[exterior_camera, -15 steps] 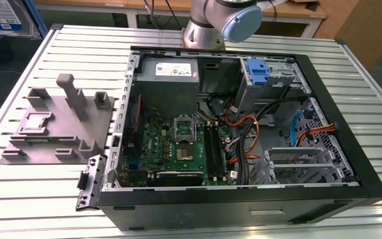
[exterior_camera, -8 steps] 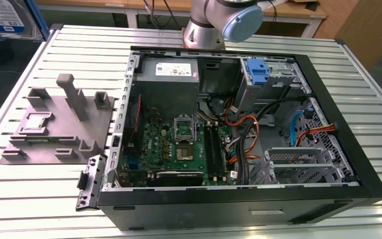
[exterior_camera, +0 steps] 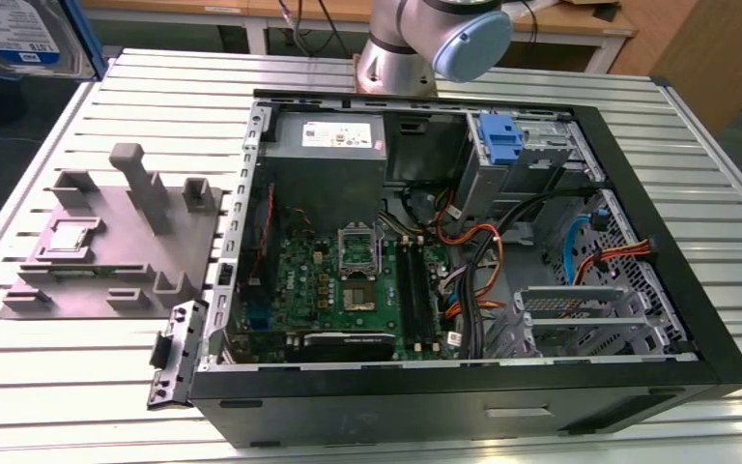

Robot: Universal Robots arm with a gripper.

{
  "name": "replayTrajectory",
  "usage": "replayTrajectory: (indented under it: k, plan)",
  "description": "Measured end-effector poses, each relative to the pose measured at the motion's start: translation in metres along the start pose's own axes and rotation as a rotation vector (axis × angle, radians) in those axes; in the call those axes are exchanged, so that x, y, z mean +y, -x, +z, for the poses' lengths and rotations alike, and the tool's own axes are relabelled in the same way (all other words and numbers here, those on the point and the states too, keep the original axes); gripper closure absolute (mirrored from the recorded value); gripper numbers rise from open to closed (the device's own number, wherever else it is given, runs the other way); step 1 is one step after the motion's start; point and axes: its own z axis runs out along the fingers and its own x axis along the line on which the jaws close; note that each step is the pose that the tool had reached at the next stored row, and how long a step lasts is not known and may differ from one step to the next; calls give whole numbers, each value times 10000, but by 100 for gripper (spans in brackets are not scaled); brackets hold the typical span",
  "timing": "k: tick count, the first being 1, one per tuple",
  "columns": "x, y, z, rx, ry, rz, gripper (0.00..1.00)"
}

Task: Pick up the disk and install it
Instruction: 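Pick up the disk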

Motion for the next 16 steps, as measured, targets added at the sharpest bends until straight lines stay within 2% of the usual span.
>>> replayTrajectory:
  k: [4,8,11,16]
  plan:
    - [-4,-2,0,2,0,-2,63]
    - [-59,-7,-3,2,1,-2,63]
    - [-75,-46,-6,2,2,-1,63]
    - [-80,-150,-13,22,1,-1,63]
